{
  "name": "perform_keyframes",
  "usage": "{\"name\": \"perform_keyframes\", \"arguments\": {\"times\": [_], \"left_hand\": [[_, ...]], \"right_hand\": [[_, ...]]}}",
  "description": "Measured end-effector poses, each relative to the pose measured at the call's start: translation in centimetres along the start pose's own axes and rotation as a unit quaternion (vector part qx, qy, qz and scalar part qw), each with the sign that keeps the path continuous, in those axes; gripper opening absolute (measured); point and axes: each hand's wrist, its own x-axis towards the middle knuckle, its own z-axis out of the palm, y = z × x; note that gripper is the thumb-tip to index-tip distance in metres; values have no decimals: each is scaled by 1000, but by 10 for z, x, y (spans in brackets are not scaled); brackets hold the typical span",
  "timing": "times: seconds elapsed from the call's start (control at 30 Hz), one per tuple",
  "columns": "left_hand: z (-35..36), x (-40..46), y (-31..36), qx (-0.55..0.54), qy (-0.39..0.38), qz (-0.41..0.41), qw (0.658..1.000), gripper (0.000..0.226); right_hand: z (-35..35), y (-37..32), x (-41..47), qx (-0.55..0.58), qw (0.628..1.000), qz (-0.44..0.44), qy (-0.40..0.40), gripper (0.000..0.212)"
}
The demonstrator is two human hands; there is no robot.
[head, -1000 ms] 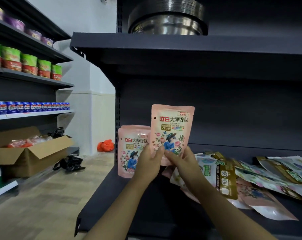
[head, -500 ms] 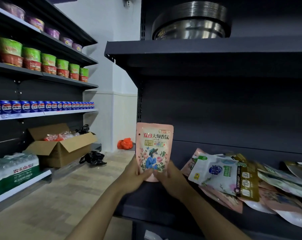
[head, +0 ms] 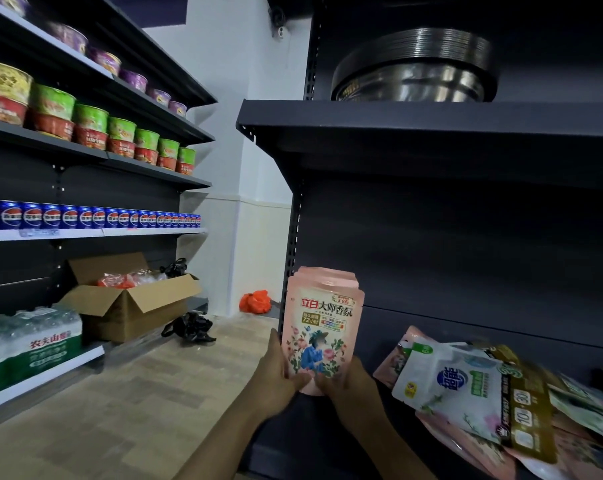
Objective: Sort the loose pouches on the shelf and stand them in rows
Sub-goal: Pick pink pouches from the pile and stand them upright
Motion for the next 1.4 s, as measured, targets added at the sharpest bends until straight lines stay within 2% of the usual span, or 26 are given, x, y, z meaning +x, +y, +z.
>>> {"name": "perform_keyframes", "arguments": {"times": [0.33,0.6,0.67,0.8,0.87,0.97,1.07,1.23,1.4], "left_hand": [[-1,0,-3,40,33,-1,999,53],[3,-4,0,117,54,-33,991,43],[6,-9,6,180,90,-32,979,43],[16,-22,33,255,210,0,944,76],[20,-27,48,253,266,51,929,68],[30,-28,73,242,317,145,906,45],[52,-24,94,219,285,220,907,31],[101,-11,109,172,203,256,929,28],[140,6,101,151,145,212,954,32]], "right_hand": [[2,-1,1,-17,1000,13,-1,36],[1,-3,0,-23,999,32,-17,38],[-1,-5,-3,-14,999,34,-17,41],[-11,-11,-15,12,1000,6,-2,48],[-23,-18,-21,6,1000,-24,19,50],[-47,-27,-22,-28,996,-56,62,50],[-70,-31,-22,-32,993,-50,99,48],[-108,-25,-26,-56,989,-45,132,43],[-133,-10,-25,-90,987,-29,128,40]]}}
